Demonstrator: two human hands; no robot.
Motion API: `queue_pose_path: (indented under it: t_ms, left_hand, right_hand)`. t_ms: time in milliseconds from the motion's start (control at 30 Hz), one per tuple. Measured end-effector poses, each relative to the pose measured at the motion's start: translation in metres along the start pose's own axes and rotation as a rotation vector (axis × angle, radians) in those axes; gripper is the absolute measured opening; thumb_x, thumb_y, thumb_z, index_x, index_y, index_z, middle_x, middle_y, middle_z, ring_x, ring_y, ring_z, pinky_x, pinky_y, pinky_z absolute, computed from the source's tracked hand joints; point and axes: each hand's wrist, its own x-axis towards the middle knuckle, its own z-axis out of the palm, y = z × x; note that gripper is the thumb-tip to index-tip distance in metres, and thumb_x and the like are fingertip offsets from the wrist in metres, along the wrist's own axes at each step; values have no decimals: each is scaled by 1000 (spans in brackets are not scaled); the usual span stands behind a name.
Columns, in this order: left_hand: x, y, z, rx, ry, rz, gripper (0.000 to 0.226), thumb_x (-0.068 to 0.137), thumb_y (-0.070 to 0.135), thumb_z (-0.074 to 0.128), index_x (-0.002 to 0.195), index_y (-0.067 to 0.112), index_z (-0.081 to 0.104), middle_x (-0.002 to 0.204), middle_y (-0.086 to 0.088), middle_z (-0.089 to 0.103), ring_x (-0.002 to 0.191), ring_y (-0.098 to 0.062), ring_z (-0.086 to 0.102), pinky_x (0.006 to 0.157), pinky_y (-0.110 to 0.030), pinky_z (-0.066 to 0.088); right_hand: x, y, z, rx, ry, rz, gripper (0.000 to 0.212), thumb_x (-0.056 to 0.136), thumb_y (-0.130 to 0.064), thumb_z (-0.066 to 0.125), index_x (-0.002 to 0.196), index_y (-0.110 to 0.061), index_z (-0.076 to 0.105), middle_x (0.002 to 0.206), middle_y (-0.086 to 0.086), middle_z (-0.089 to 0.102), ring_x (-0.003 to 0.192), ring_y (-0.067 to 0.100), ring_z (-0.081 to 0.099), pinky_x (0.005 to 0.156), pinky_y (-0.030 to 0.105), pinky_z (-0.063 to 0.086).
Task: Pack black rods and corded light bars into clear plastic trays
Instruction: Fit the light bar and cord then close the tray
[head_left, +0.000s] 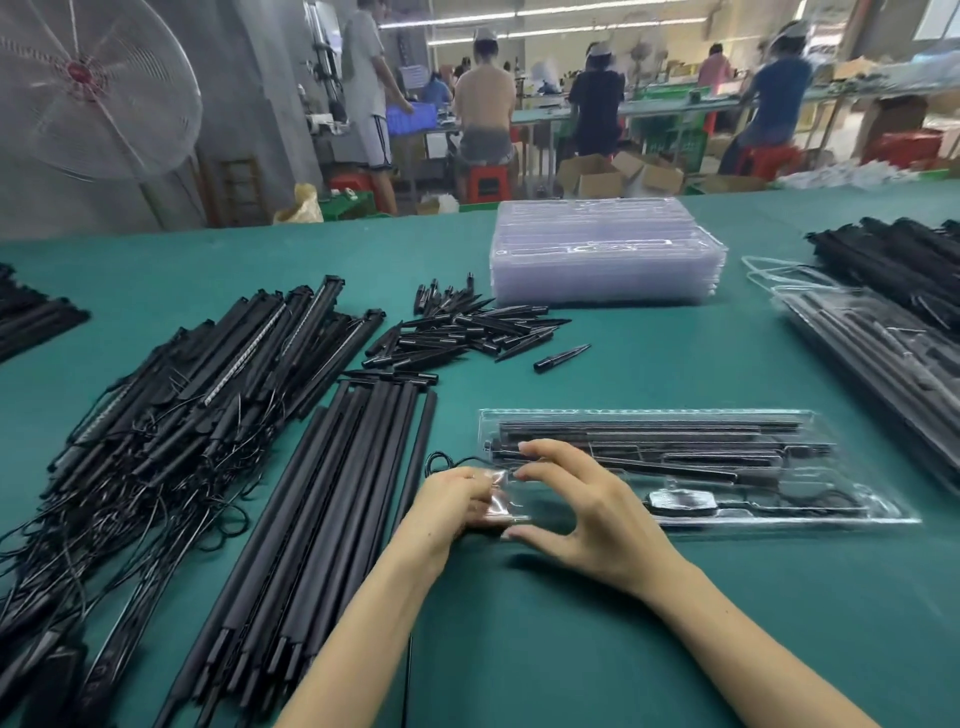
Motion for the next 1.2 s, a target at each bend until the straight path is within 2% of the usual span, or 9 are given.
queue_pose_path:
  t_ms: [133, 400, 567, 733, 833, 933, 1000, 1100, 1200]
  left_hand:
    - [0, -2, -2, 21, -6, 38, 13, 91, 0, 56, 85, -2, 67, 71, -4, 64, 72, -18, 58, 80, -33, 56]
    - [-1, -5, 3, 36, 57, 65, 17, 91, 1, 57, 74, 3, 57, 48, 7, 54, 50, -10, 46, 44, -15, 41]
    - [4, -9, 8, 175, 179, 51, 21, 85, 4, 60, 67, 9, 52, 54, -1, 54, 54, -19, 46, 56, -26, 40]
    - [-3, -8, 10, 191, 223, 60, 19, 82, 2, 61, 67, 7, 52, 61, -10, 53, 59, -22, 48, 61, -33, 43]
    - [-10, -4, 10, 2, 103, -16, 21, 90, 1, 59, 70, 4, 54, 56, -8, 58, 45, -16, 54, 46, -20, 44]
    - [-22, 5, 18, -121, 81, -38, 17, 92, -2, 55, 75, 0, 56, 54, -7, 59, 41, -13, 55, 41, -16, 45]
    - [-36, 10, 25, -172, 95, -3, 16, 91, -3, 55, 76, 0, 56, 59, -10, 58, 47, -17, 55, 43, -16, 47]
    - [-66, 17, 37, -125, 24, 37, 9, 91, 0, 57, 82, 0, 58, 69, -13, 62, 56, -21, 63, 49, -20, 52]
    - [-99, 28, 43, -29, -135, -24, 16, 95, 15, 56, 94, -1, 58, 75, -10, 71, 59, -23, 69, 48, -23, 52]
  right_hand:
    - [1, -1, 5, -278, -31, -97, 48, 75, -43, 75, 110, -11, 68, 116, 2, 65, 102, 21, 63, 85, 33, 51]
    - [2, 0, 8, -366, 0, -114, 47, 78, -40, 71, 116, -14, 65, 111, -3, 65, 96, 18, 62, 80, 29, 47]
    - [4, -5, -1, -301, -79, -86, 49, 77, -43, 74, 115, -13, 66, 110, -1, 66, 95, 20, 63, 80, 31, 51]
    - [-9, -29, -17, 67, -61, 143, 44, 91, -53, 47, 115, -21, 65, 117, -8, 63, 111, 8, 54, 96, 23, 38]
    - [-29, -55, -19, 897, 267, 817, 36, 82, -47, 60, 75, -12, 66, 76, 3, 70, 74, 15, 67, 63, 23, 51]
    - [-40, -61, -25, 1385, 40, 1285, 42, 84, -42, 58, 91, -1, 59, 81, 24, 71, 72, 33, 72, 51, 28, 55]
    - [-37, -62, -31, 1465, 107, 1302, 47, 82, -46, 59, 109, -8, 49, 96, 28, 69, 83, 35, 71, 60, 31, 58]
    - [-29, -62, -29, 1376, 525, 1203, 52, 85, -35, 63, 126, -17, 36, 115, 17, 62, 95, 25, 69, 72, 35, 58]
    - [-25, -64, -34, 1364, 787, 1127, 44, 95, -7, 54, 131, -19, 33, 111, 18, 59, 91, 25, 63, 62, 31, 57]
